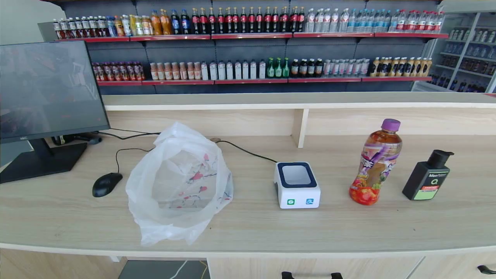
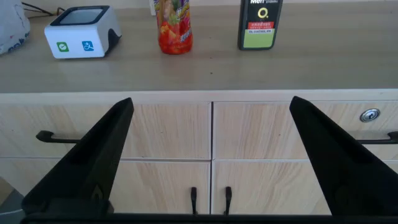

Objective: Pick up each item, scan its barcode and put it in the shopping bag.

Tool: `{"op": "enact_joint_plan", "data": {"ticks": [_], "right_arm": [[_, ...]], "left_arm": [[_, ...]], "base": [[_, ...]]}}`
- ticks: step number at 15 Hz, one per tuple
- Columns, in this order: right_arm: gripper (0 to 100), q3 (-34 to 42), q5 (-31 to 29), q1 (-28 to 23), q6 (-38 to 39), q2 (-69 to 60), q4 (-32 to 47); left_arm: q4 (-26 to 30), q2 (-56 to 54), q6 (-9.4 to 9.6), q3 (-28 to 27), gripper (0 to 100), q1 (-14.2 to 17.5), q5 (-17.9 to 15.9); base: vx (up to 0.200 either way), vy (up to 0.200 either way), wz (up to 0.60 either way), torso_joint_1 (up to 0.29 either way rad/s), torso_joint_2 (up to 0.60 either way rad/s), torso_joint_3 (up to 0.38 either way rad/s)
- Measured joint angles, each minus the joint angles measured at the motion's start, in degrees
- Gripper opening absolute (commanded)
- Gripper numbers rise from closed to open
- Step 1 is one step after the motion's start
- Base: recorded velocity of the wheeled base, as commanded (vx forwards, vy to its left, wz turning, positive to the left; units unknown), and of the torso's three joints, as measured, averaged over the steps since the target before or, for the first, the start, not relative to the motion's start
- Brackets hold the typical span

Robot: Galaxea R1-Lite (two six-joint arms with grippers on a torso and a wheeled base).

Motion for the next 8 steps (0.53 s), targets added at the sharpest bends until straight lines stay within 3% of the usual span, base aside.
{"op": "enact_joint_plan", "data": {"ticks": [8], "right_arm": [[100, -0.09, 0.06, 0.02, -4.18, 0.00, -2.34]], "left_arm": [[0.00, 0.00, 0.00, 0.02, 0, 0.00, -0.02]], "base": [[0.000, 0.000, 0.00, 0.000, 0.00, 0.000]]}}
